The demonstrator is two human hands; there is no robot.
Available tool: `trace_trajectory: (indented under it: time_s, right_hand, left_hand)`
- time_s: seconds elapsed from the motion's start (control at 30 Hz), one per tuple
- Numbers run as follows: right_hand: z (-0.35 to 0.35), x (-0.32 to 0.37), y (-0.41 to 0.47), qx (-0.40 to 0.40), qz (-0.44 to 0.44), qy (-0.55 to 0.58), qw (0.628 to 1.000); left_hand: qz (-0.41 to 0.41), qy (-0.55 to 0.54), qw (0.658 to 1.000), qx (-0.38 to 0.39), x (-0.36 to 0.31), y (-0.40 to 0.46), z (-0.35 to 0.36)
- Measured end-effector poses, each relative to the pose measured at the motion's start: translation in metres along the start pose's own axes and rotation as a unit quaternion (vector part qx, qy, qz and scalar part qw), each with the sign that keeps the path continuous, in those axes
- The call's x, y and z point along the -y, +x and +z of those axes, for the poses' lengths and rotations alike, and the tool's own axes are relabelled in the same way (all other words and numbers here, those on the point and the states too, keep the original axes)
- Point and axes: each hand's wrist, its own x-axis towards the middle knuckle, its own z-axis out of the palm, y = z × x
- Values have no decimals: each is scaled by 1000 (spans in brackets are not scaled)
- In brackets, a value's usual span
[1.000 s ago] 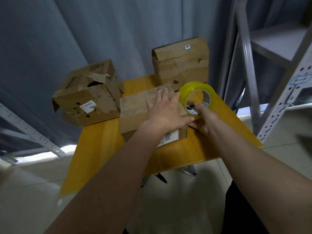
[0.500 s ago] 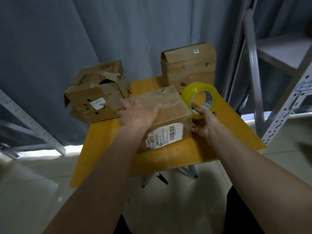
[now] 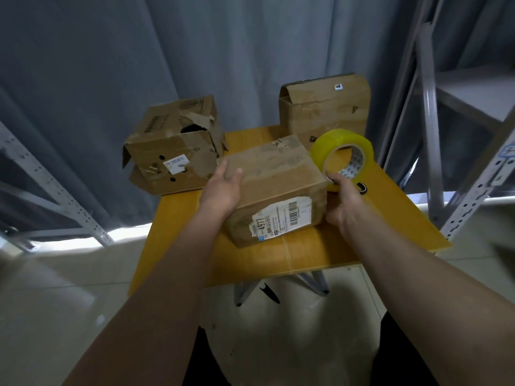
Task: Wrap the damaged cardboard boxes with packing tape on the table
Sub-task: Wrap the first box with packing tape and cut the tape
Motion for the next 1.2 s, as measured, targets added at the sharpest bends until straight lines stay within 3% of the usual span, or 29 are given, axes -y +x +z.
trace_trajectory:
  time_s: [0.1,0.2,0.3,0.4,0.47,0.53,0.63,0.7,0.8,0.97,1.2]
  right_hand:
    - [16,11,-15,-3,-44,-37,998]
    - [38,32,-31,-14,-168,-74,983]
    - [57,53,-49,-46,-325,-181,927]
    - [70,54,-60,-85,-417,-315,848]
    - [75,50,-63,-110,-436,-359,818]
    - [80,48,-65,-116,-441,-394,798]
    - [89,46,-66,-99,-452,-449,764]
    - [96,43,-67,-91,-459,-476,744]
    - [105,36,-69,-79,-467,-511,718]
    - [124,30,-65,-29,-419,-577,700]
    - [123,41,-60,-4,-412,-508,757]
  left_hand:
    - [17,-88,996,-17,9,-1,-6]
    - [33,-127,991,-38,17,1,-3]
    - [19,-152,988,-37,24,-4,14]
    - [-27,-111,993,-35,23,-6,28]
    - [-24,-121,991,-54,11,-6,25]
    - [89,-173,978,-69,-7,-11,14]
    - [261,-215,941,3,-32,-20,-7]
    - [269,-219,936,57,-40,-14,-22]
    - [211,-204,953,76,-38,-5,-36]
    - [125,-151,977,78,-14,5,-39]
    - [128,-122,980,94,-10,8,-40]
